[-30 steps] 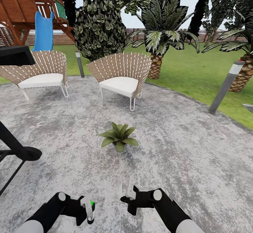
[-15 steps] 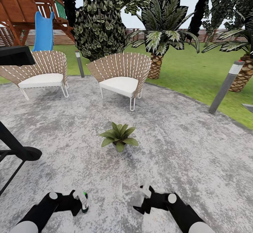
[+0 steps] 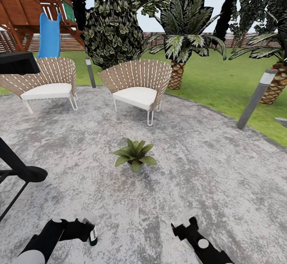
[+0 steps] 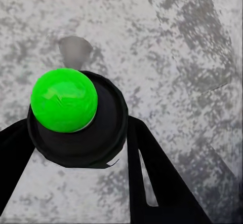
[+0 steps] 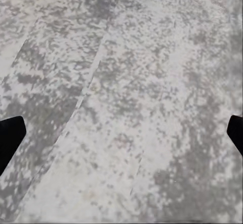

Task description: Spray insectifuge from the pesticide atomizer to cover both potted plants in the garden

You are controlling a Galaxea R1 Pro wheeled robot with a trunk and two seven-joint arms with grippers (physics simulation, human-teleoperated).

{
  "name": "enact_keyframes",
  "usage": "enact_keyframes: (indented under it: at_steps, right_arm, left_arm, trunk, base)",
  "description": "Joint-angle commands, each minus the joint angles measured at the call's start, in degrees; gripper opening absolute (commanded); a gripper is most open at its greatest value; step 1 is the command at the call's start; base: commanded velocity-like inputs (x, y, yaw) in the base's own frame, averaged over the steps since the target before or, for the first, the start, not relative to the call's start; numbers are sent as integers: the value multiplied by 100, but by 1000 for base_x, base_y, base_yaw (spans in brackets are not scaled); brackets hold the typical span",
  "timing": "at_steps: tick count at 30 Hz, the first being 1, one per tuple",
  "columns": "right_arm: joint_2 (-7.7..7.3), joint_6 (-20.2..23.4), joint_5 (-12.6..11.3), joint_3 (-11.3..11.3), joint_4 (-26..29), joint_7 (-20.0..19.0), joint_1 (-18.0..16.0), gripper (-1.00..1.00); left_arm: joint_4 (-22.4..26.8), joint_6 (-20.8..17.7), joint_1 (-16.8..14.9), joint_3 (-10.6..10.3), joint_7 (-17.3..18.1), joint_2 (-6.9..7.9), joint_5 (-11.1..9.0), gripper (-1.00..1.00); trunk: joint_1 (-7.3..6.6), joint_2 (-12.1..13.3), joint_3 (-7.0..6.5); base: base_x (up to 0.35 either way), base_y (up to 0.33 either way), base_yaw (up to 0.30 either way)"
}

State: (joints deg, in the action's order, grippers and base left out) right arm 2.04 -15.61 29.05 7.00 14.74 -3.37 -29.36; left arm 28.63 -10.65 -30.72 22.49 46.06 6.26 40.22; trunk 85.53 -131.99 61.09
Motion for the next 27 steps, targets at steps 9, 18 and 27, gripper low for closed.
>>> enact_keyframes:
  at_steps: [9,18,27]
  right_arm:
    - [-607,-696,-161,46,-292,345,64,100]
    - [-721,-1080,-773,45,-528,479,139,100]
    - [-707,-1089,-1208,39,-536,495,141,100]
  left_arm:
    - [71,-786,-60,48,-150,-242,3,-100]
    - [205,-1050,-339,42,-145,-163,53,-100]
    - [712,-2084,-380,-36,-61,48,78,-100]
  trunk:
    - [-1,-2,5]
    - [-1,-2,5]
    - [-1,-2,5]
  base:
    - [0,0,0]
    - [0,0,0]
    - [60,12,0]
